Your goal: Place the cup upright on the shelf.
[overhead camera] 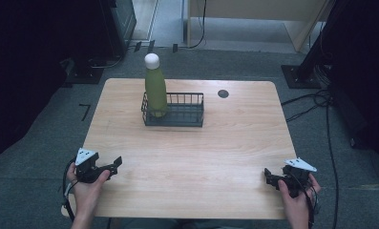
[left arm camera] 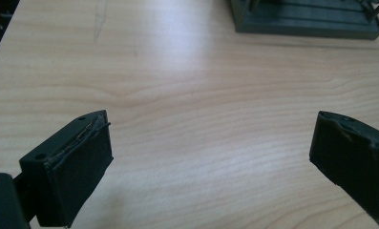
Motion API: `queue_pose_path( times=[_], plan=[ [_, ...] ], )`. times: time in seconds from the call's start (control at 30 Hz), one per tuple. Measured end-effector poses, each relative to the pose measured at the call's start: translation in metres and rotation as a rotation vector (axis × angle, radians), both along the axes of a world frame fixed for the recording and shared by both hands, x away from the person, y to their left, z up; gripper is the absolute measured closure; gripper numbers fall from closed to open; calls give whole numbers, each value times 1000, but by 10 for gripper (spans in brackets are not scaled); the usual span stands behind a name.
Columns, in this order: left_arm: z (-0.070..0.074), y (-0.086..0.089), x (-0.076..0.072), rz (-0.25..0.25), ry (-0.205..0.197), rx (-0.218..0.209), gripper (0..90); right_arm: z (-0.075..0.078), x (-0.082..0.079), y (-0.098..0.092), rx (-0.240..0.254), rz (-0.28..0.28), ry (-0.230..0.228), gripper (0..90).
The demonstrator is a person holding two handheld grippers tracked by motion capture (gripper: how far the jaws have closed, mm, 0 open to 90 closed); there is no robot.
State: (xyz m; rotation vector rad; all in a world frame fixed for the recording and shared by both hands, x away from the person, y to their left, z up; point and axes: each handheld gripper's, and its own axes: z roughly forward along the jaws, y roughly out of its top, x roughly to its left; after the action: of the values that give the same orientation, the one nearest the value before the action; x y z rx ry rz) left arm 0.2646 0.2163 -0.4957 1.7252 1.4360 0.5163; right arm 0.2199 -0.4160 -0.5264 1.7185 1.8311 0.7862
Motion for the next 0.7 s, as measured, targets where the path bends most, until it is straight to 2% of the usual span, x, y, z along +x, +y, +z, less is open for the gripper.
queue_pose_path(
  times=[0.13,0.27,0.4,0.47,0.57,0.7],
  plan=[
    [-5,2,-11,15,5,8,9,0,0,0,0,0,0,0],
    [-14,3,-16,-3,47,38,9,0,0,1,0,-12,0,0],
    [-19,-1,-15,-16,71,113,9,0,-3,6,-7,-67,-3,0],
    [-20,-2,-15,-23,80,123,9,0,-4,6,-5,-69,-2,0],
    [-22,-5,-16,-19,103,182,9,0,-4,6,-5,-67,-2,0],
    [-23,-8,-19,-30,114,227,10,0,-4,8,-2,-74,-1,0]
  ],
)
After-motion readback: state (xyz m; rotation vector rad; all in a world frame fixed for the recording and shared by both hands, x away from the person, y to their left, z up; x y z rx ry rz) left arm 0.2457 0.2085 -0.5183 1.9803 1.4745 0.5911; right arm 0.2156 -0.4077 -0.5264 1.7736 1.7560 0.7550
